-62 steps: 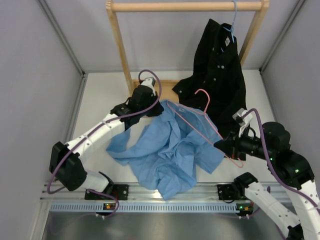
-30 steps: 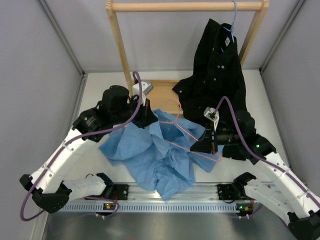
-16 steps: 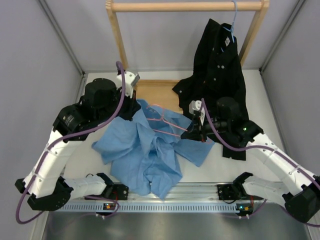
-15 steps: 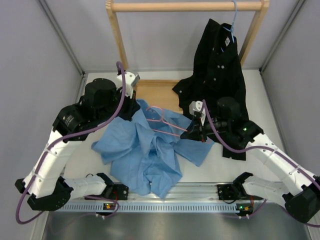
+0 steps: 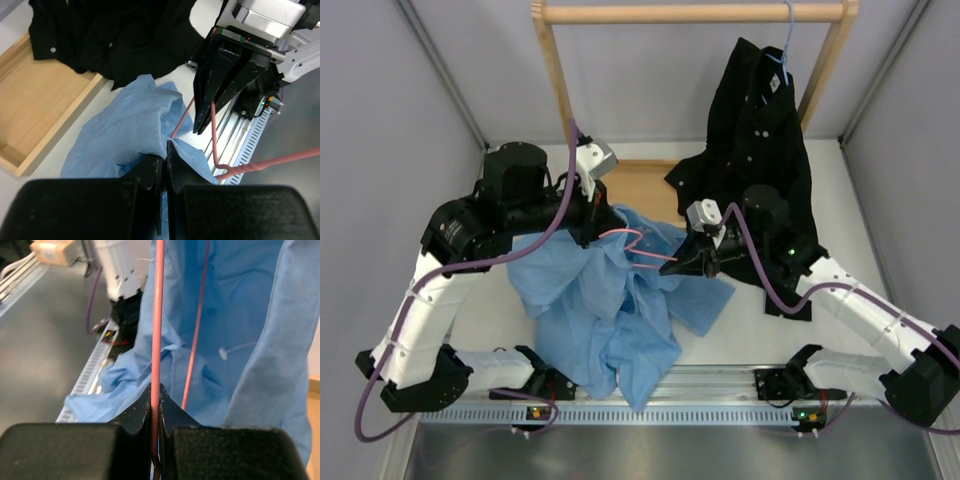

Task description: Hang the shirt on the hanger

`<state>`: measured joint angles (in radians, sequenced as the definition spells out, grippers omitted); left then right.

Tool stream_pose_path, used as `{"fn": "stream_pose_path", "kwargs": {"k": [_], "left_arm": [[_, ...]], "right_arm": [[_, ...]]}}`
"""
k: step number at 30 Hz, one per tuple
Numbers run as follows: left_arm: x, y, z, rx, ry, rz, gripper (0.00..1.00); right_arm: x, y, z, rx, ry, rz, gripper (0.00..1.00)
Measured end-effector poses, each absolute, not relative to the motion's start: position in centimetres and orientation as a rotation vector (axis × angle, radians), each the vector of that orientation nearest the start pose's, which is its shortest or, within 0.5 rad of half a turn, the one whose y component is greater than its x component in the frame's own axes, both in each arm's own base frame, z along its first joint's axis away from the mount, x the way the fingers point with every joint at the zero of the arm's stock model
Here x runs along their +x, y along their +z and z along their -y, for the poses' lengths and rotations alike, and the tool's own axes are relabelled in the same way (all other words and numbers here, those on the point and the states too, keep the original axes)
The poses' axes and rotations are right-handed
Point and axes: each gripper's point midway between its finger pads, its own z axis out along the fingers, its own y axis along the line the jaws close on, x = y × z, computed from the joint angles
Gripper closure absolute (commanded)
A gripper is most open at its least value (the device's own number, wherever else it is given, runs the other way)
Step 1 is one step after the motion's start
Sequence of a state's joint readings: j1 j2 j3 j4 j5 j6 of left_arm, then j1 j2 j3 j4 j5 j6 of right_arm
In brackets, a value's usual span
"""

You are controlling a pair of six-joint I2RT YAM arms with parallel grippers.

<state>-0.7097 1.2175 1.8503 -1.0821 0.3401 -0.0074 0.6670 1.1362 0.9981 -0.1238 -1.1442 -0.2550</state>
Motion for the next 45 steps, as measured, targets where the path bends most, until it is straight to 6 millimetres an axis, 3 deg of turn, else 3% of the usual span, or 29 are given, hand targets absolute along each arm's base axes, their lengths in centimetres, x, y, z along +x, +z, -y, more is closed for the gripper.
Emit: {"fn": "stream_pose_path", "kwargs": {"k": [8,11,15,18,23,28,31,33,37,38,42,45], "left_arm": [[18.0,44.8,23.8,0.905,-0.833,-1.782,1.0],[17.8,45.8,23.8,0.902,-0.84,-1.753,1.0],[17.7,45.9,23.8,0.905,-0.847,-1.747,1.0],[17.4,46.0,24.0,0.922,-0.868,-1.74,1.0],[17.5,45.8,24.6,0.957,-0.885,-1.732,1.0],[18.6,44.0,25.4,0.965,-0.87,-1.787,0.91],[19.4,42.9,26.0,0.972,-0.85,-1.824,0.75],[19.5,42.3,26.5,0.99,-0.841,-1.837,0.43],[19.4,42.3,26.8,0.991,-0.837,-1.843,0.07],[19.5,42.7,26.7,0.985,-0.827,-1.831,0.02],[19.8,45.0,25.3,0.918,-0.763,-1.775,0.02],[19.7,46.6,23.0,0.871,-0.672,-1.717,0.03]], "right_arm": [[16.4,33.4,-30.4,-1.161,1.164,-1.176,1.0],[17.0,32.7,-30.3,-1.033,1.203,-1.226,1.0],[17.4,30.4,-29.8,-0.907,1.232,-1.319,1.0],[17.3,30.1,-29.4,-0.84,1.251,-1.343,1.0],[17.1,31.7,-28.6,-0.778,1.244,-1.307,1.0],[17.1,32.8,-28.2,-0.774,1.224,-1.28,1.0],[17.2,33.0,-28.2,-0.782,1.208,-1.274,1.0],[17.2,33.0,-28.2,-0.786,1.202,-1.273,1.0],[17.4,32.9,-28.3,-0.775,1.207,-1.271,1.0],[17.4,32.9,-28.3,-0.768,1.21,-1.268,1.0],[17.5,32.1,-28.3,-0.743,1.221,-1.268,1.0],[17.5,31.9,-28.3,-0.737,1.224,-1.262,1.0]]}}
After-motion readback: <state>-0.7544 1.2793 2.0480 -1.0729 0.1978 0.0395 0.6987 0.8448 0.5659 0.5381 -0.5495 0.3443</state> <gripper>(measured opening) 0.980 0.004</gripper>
